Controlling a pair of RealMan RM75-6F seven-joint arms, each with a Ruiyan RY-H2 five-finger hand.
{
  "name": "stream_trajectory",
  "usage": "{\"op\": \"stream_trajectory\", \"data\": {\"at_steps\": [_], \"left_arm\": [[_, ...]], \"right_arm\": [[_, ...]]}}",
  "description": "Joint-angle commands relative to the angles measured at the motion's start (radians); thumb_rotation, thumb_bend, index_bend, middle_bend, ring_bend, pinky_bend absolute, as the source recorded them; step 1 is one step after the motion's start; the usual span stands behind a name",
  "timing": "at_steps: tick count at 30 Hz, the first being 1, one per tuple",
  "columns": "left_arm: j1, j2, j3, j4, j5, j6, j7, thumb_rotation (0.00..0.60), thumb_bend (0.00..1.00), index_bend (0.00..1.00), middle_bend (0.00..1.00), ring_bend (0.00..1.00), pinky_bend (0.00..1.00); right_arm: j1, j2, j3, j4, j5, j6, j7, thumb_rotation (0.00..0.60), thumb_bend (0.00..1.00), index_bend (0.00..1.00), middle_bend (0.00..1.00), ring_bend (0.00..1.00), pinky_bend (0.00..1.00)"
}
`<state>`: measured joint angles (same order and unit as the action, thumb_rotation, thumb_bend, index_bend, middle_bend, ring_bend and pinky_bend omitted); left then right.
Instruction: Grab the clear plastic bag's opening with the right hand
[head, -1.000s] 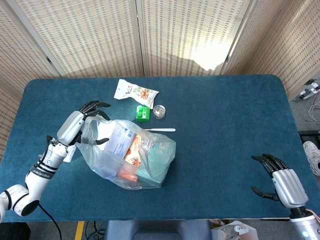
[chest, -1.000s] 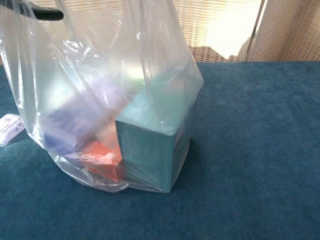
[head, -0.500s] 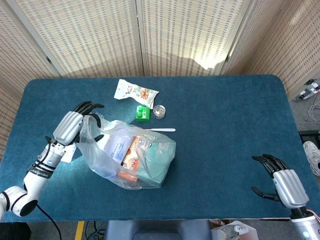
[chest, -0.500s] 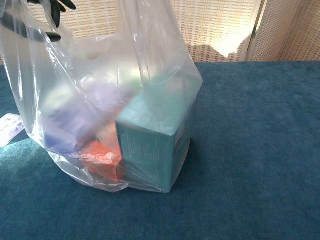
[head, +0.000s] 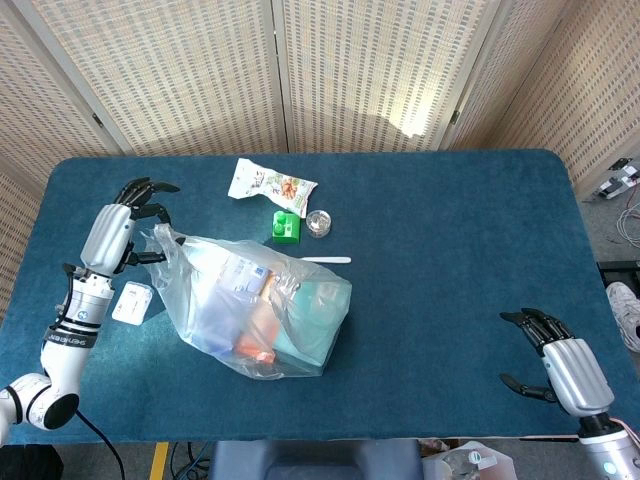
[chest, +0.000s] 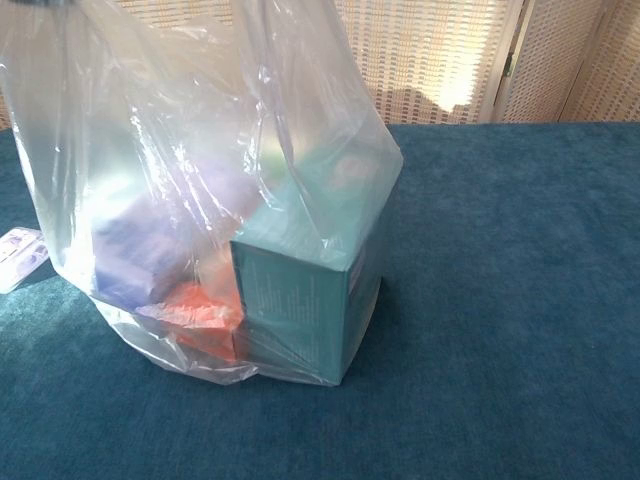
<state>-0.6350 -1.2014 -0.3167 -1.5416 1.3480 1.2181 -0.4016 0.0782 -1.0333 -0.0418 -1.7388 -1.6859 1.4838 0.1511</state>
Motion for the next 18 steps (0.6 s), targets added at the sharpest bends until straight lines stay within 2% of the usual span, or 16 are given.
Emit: {"op": "stream_trajectory", "data": {"at_steps": [1, 7, 18], "left_arm": [[0.008, 0.024, -0.012, -0.043, -0.004, -0.004, -0.053, 0.6, 0.25, 0.67, 0.26, 0.19, 0.07], [0.012, 0.045, -0.031, -0.085, -0.003, 0.001, -0.106, 0.6, 0.23, 0.64, 0.26, 0.19, 0.07], [-0.002, 0.069, -0.051, -0.095, -0.006, -0.012, -0.097, 0.6, 0.19, 0.62, 0.26, 0.19, 0.07]], "right_arm": [[0.002, 0.002, 0.0, -0.003, -0.003, -0.001, -0.003, 0.6, 0.16, 0.2, 0.24, 0.14, 0.22], [0.01, 0.005, -0.001, -0.01, -0.011, -0.009, -0.009, 0.6, 0.16, 0.2, 0.24, 0.14, 0.22], [0.058, 0.01, 0.001, -0.034, -0.062, -0.054, -0.04, 0.6, 0.16, 0.2, 0.24, 0.14, 0.22]]}}
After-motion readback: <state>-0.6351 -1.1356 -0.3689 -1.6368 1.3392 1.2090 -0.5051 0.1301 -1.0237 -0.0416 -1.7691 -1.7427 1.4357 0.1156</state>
